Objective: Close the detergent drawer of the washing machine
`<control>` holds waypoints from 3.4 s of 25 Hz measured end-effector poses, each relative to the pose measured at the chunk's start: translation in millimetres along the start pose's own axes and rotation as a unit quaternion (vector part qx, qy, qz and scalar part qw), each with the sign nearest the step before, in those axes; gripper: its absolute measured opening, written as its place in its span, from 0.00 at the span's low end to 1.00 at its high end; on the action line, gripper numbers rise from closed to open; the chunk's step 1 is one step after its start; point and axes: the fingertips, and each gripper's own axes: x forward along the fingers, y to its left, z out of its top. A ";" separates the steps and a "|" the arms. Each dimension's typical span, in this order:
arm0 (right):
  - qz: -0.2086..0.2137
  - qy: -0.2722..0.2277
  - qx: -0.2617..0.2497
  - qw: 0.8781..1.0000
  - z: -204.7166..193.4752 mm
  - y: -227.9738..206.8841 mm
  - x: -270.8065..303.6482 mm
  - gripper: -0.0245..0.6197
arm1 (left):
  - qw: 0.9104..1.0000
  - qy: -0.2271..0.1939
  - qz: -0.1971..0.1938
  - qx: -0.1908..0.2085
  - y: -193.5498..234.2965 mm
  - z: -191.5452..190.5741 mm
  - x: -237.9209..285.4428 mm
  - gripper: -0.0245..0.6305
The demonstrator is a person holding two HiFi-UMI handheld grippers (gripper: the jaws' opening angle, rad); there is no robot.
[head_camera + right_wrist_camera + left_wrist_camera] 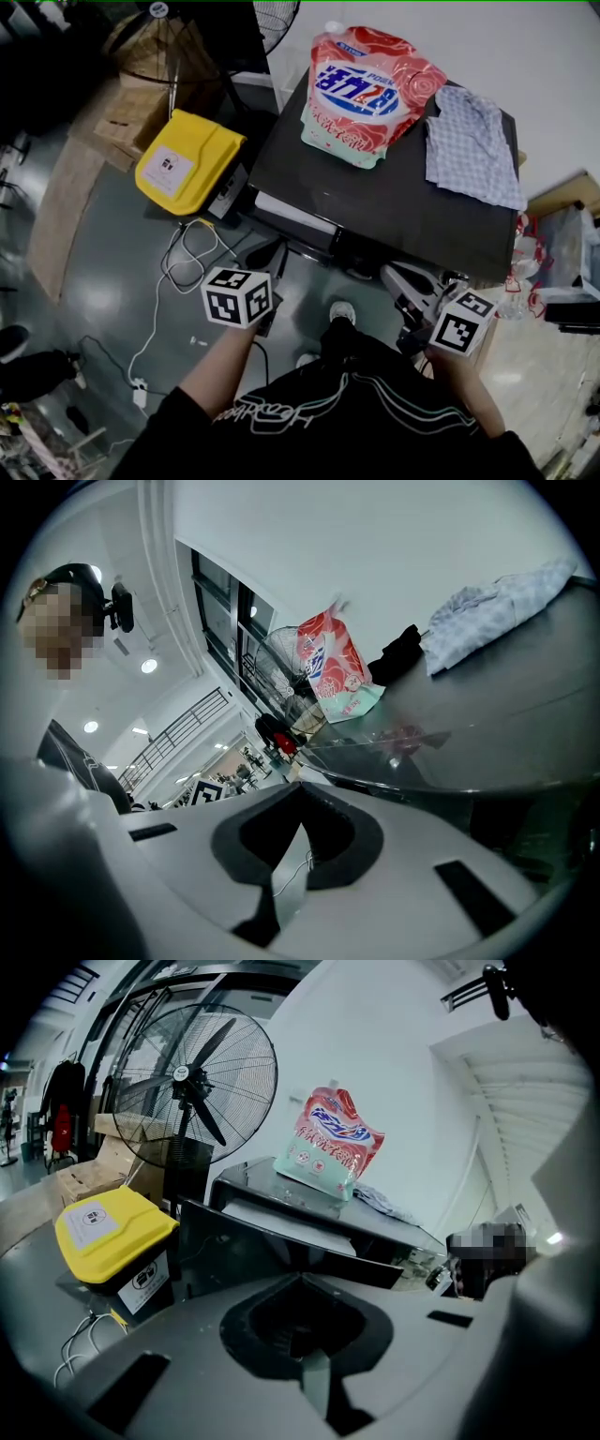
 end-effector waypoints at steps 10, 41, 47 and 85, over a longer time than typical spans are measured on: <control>-0.002 0.001 0.002 1.000 -1.3 -6.1 4.6 0.08 | 1.000 -0.008 -0.009 0.000 1.0 3.3 4.6 0.07; -0.020 -0.008 -0.017 1.000 15.7 -19.3 -7.5 0.08 | 1.000 -0.020 -0.002 0.008 7.2 35.3 51.8 0.07; -0.011 -0.009 -0.026 1.000 18.8 -4.3 -2.7 0.08 | 1.000 -0.005 -0.016 0.019 -0.7 36.0 46.8 0.07; 0.017 -0.076 -0.120 0.990 -48.1 178.6 -47.5 0.08 | 0.970 -0.140 -0.178 0.086 -142.5 26.3 -225.9 0.07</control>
